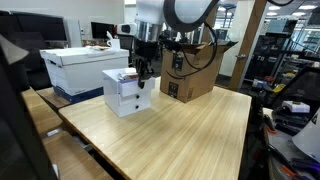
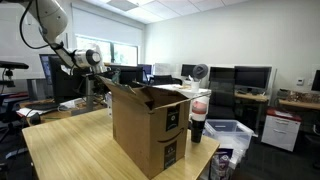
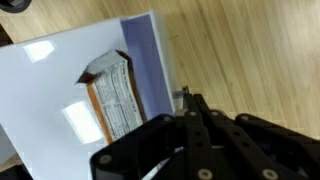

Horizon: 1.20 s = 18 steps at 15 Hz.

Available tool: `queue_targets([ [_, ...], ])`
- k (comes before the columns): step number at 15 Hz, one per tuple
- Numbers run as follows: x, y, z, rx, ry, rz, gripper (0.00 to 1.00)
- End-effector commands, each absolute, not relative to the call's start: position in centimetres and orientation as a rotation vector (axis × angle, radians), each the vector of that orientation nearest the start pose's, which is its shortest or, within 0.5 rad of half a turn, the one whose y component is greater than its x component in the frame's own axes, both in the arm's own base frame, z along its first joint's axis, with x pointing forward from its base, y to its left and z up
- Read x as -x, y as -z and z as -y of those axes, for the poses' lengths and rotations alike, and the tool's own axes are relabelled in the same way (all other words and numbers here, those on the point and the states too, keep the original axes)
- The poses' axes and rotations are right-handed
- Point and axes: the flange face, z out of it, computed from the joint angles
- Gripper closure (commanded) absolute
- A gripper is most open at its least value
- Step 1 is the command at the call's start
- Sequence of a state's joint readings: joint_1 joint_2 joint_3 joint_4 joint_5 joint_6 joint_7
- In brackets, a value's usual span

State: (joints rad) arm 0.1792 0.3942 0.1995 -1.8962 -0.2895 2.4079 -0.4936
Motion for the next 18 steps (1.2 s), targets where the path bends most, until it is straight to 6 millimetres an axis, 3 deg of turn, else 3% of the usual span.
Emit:
queue_targets([
  [1,-60.6,-30.9,-23.0,2.877,0.241,1.628,0.95],
  [5,-60.8,-30.1,-22.3,2.934,0.239,1.631,0.95],
  [9,-61.2,-30.6,-23.0,2.986,0.277,1.574,0.95],
  [18,-62.8,-31.2,-22.2,3.025,0.331,1.515,0.95],
])
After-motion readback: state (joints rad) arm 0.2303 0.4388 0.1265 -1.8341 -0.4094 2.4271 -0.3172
